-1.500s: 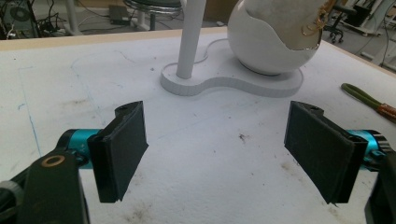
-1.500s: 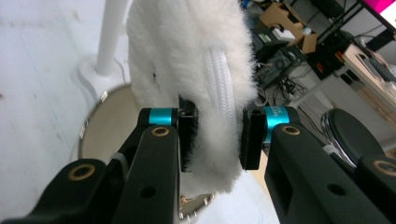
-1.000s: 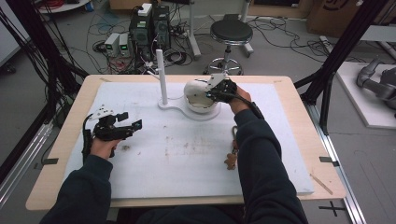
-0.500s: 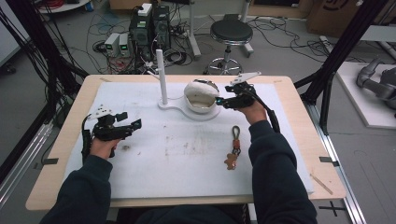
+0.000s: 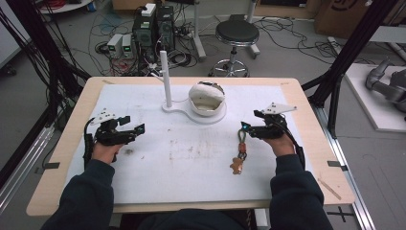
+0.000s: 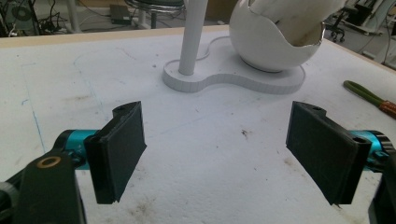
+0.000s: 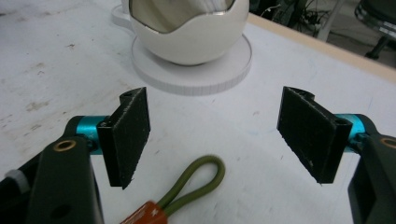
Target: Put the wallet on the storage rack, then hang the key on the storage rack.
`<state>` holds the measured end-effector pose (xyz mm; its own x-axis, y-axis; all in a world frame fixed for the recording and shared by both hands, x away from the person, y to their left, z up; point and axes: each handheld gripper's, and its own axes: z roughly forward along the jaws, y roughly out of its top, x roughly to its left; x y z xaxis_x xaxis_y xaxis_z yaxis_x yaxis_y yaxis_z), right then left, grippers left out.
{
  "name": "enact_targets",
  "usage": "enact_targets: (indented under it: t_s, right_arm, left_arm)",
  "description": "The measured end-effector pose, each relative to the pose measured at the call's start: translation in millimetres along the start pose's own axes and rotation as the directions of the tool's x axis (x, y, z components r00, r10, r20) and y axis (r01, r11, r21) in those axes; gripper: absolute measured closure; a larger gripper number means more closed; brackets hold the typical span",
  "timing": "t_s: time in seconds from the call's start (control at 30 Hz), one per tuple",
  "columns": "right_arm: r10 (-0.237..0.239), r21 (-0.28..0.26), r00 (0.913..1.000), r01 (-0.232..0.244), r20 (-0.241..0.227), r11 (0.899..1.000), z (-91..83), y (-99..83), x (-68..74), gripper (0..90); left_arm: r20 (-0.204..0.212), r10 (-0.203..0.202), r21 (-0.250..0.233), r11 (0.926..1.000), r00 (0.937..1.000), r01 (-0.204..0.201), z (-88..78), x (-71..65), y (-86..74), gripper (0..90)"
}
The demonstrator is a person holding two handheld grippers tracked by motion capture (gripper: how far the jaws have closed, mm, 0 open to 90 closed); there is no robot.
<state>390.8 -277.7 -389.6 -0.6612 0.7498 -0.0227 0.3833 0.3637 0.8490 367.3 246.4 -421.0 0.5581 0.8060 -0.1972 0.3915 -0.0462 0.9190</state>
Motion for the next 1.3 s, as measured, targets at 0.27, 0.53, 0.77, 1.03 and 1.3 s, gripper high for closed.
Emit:
enact_targets:
  t_s: [0.27,0.53,0.77,1.03,1.3]
  right_arm:
    - [0.025,0.013,0.9992,-0.025,0.032,1.0,-12.3,-11.9,0.3,26.0]
    - [0.033,0.039,0.9991,-0.034,0.026,0.999,-9.5,-13.9,2.9,26.0]
    - [0.046,0.085,0.9989,-0.046,0.002,0.995,-4.0,-20.8,6.1,30.6]
    - [0.065,0.197,0.9972,-0.056,-0.037,0.979,1.2,-32.0,10.6,40.1]
    - [0.112,0.298,0.9901,-0.082,-0.085,0.951,16.5,-40.4,12.7,44.5]
  left_arm:
    - [-0.003,0.001,0.003,1.0,1.0,-0.001,-0.5,-0.4,0.1,19.5]
    - [0.003,-0.007,0.005,1.0,1.0,0.007,1.3,1.4,-0.7,19.6]
    - [0.002,-0.004,0.004,1.0,1.0,0.004,1.1,0.8,-0.5,20.2]
    - [0.001,0.004,0.012,0.9999,1.0,-0.004,0.3,-2.2,0.1,21.0]
    - [0.007,0.006,0.027,0.9996,1.0,-0.006,5.6,-1.3,-1.9,21.8]
